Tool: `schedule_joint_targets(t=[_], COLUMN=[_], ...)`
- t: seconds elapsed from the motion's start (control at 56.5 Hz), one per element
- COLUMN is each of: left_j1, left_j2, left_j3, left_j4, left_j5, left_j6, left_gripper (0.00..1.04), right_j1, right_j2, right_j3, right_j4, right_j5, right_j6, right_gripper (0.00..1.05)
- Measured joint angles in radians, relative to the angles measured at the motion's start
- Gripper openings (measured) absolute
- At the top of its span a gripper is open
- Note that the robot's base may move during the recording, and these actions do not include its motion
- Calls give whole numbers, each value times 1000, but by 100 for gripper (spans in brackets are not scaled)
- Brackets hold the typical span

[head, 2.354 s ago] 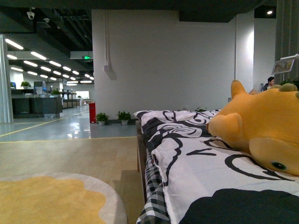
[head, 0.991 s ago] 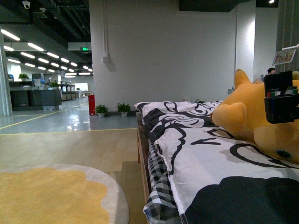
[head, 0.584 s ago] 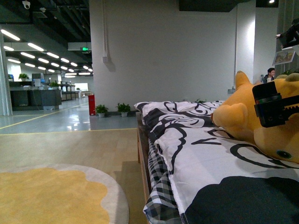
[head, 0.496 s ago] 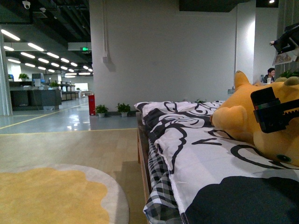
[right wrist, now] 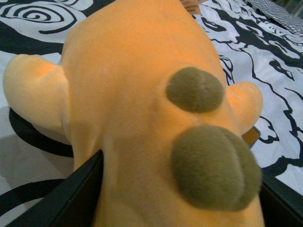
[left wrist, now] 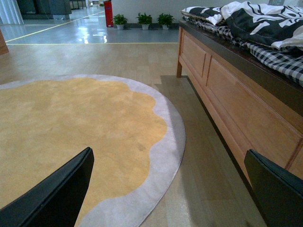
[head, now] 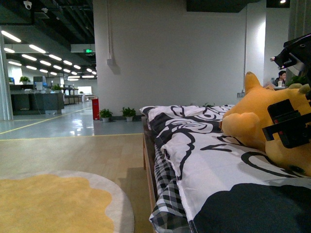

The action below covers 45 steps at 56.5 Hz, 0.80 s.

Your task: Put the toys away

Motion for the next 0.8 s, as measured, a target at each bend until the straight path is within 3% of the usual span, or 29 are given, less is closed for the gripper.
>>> schedule_joint_targets(t=[0.212,0.354,0.442,0.584,0.796], left_j1=[0,0,0,0,0], left_j2=[0,0,0,0,0], left_j3=[0,0,0,0,0], left_j4=[0,0,0,0,0], left_j5=[0,0,0,0,0], left_j6=[0,0,0,0,0], left_gripper=[98,98,98,98,98], right_j1=[-21,-68,-103,-234,-419], right_j2=[-5,-49,-100,-273,-481], right_j3=[3,3,-14,-100,-214], right_j4=[-13,-29,-40,-37,-11], right_j5=[-53,-182,-264,-542,-824], right_j6=[34,130,174,301,437], right_gripper=[31,12,8,7,7])
